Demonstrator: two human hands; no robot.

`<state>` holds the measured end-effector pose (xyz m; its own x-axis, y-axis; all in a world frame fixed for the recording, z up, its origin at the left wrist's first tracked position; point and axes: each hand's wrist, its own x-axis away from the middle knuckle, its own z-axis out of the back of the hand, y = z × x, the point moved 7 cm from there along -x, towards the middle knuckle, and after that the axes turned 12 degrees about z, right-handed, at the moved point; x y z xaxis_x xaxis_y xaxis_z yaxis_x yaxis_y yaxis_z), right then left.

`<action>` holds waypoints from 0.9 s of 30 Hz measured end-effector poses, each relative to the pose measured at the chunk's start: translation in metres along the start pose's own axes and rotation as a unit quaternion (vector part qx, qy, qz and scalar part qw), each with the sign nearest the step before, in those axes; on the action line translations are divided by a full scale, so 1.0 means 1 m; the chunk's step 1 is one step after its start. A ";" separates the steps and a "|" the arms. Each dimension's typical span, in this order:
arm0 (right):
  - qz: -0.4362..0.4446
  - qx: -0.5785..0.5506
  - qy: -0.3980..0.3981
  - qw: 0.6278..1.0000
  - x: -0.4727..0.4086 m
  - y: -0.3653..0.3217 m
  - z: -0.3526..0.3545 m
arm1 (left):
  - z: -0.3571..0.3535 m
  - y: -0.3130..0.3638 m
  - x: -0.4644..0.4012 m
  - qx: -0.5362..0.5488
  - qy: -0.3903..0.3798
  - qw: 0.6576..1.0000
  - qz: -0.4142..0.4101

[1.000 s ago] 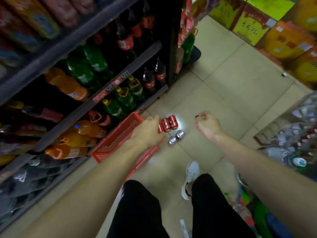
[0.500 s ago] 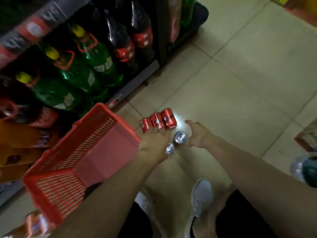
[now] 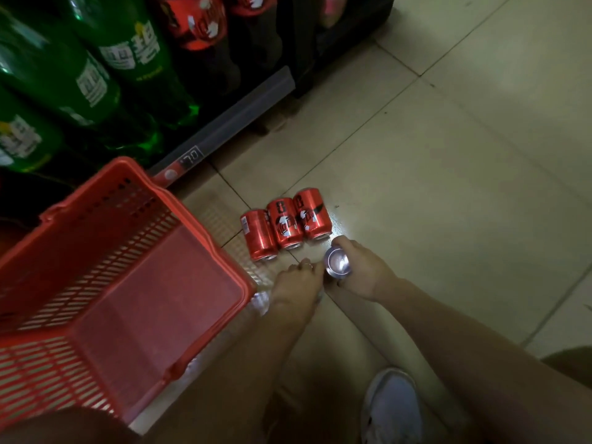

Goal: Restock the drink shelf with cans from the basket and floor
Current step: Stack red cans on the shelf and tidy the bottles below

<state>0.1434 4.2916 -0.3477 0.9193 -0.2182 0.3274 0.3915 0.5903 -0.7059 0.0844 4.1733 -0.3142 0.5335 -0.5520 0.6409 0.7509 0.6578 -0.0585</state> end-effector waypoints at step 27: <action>-0.184 -0.545 0.183 0.797 -0.031 -0.003 0.054 | 0.045 -0.052 -0.024 0.787 -0.003 0.585 0.194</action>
<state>0.1118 4.3382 -0.3220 0.6063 -0.5504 0.5740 0.2550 -0.5492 -0.7959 0.0155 4.1755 -0.2921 0.5405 -0.2063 0.8157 -0.7181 0.3920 0.5750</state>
